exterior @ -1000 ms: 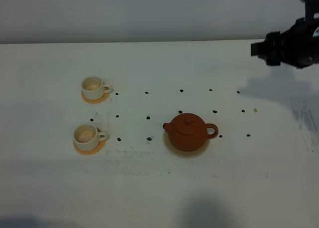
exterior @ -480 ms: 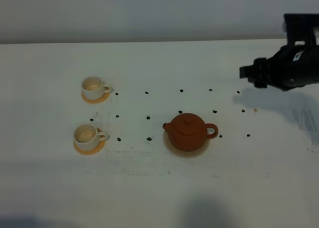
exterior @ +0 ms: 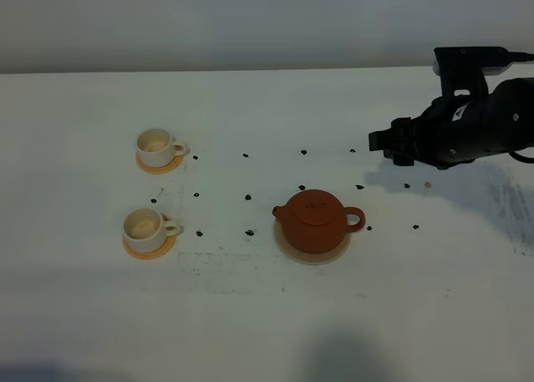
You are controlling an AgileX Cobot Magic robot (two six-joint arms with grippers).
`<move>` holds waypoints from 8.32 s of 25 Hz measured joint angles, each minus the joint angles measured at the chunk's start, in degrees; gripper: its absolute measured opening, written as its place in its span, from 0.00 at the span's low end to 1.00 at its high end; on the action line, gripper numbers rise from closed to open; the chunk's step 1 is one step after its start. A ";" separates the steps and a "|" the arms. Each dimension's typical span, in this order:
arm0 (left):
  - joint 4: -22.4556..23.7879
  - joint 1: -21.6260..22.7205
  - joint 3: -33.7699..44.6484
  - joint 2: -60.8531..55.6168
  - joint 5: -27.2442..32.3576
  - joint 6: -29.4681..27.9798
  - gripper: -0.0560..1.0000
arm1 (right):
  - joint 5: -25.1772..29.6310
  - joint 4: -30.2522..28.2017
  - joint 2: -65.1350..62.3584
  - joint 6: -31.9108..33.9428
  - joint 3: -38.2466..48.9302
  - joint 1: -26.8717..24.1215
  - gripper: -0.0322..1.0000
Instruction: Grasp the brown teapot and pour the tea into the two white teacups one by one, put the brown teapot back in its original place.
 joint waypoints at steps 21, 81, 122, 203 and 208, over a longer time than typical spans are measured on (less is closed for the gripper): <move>0.00 0.00 0.00 0.00 0.05 0.00 0.57 | 0.62 2.06 5.05 0.00 0.00 2.85 0.53; 0.00 0.00 0.00 0.00 0.05 0.00 0.57 | 7.26 3.05 9.81 -3.23 -0.05 3.42 0.52; 0.00 0.00 0.00 0.00 0.05 0.00 0.57 | 23.34 15.64 9.80 -17.12 -4.39 3.42 0.52; 4.54 0.00 0.00 0.00 0.05 0.00 0.57 | 19.96 -7.02 7.56 4.94 -3.54 16.07 0.52; 4.54 0.00 0.00 0.00 0.05 0.00 0.57 | 19.96 -7.13 7.70 4.94 -3.54 16.07 0.52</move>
